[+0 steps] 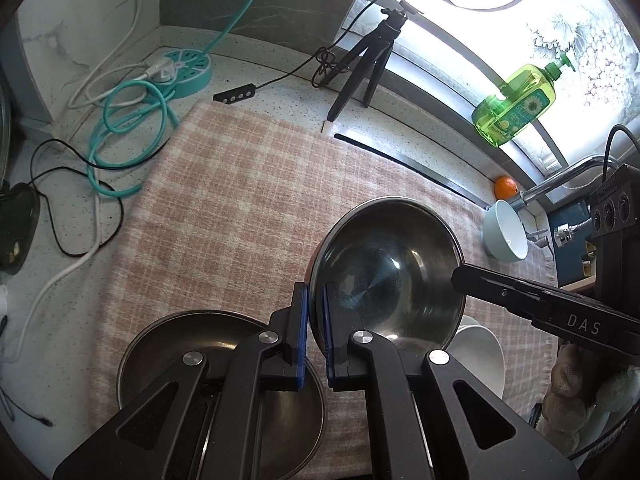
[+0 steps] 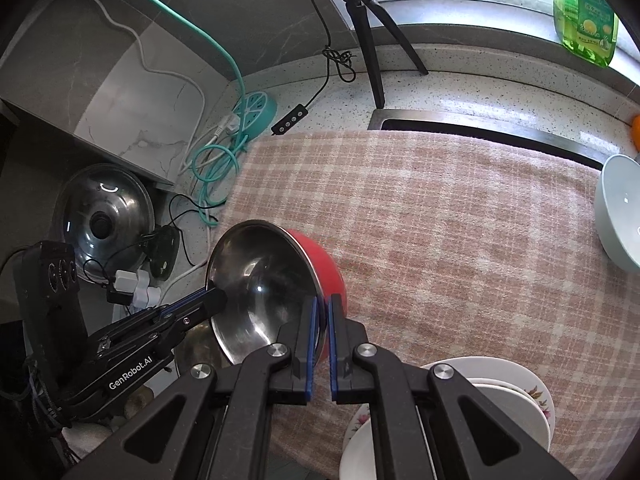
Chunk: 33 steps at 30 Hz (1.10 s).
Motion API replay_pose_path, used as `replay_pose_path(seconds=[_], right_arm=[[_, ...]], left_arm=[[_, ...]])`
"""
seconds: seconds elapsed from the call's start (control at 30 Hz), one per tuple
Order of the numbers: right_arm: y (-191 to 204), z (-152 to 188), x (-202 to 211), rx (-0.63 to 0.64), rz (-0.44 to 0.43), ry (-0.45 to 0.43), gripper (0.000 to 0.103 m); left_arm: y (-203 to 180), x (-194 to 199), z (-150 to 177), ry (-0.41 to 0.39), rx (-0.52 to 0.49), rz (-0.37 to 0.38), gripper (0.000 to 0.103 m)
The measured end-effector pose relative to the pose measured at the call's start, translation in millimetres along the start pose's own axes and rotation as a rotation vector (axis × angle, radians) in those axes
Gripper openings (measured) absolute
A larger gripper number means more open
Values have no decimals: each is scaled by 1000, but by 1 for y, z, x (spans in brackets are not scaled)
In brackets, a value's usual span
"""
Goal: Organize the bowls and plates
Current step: 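Lift the red-bottomed bowl and carry it over the large steel bowl, then lower the red-bottomed bowl into the large steel bowl with both grippers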
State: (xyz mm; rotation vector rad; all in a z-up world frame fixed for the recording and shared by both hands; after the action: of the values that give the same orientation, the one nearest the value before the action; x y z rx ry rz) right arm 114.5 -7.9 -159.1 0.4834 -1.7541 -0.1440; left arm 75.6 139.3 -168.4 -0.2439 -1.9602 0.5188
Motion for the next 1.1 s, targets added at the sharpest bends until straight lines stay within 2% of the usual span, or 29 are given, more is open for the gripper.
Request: replay_pose_path(seconds=[0.5, 1.1], right_arm=[[42, 16, 14, 49, -34, -17, 5], [87, 39, 2, 114, -63, 19, 5]], left_arm=[[15, 42, 15, -52, 10, -22, 6], [49, 72, 37, -81, 67, -55, 6]])
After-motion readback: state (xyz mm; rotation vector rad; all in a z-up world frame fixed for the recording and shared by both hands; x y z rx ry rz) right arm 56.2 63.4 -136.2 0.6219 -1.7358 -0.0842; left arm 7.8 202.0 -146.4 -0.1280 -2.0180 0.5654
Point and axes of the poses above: each gripper's, at about its wrist camera, not at the fingertips, and x roughly against the way its jaws point, y to its left, z to its underside, the point moved 5 cm from there along -x, roughly the way its jaws point, and after that the axes turned 9 degrees about z, right-handed, at the moved point
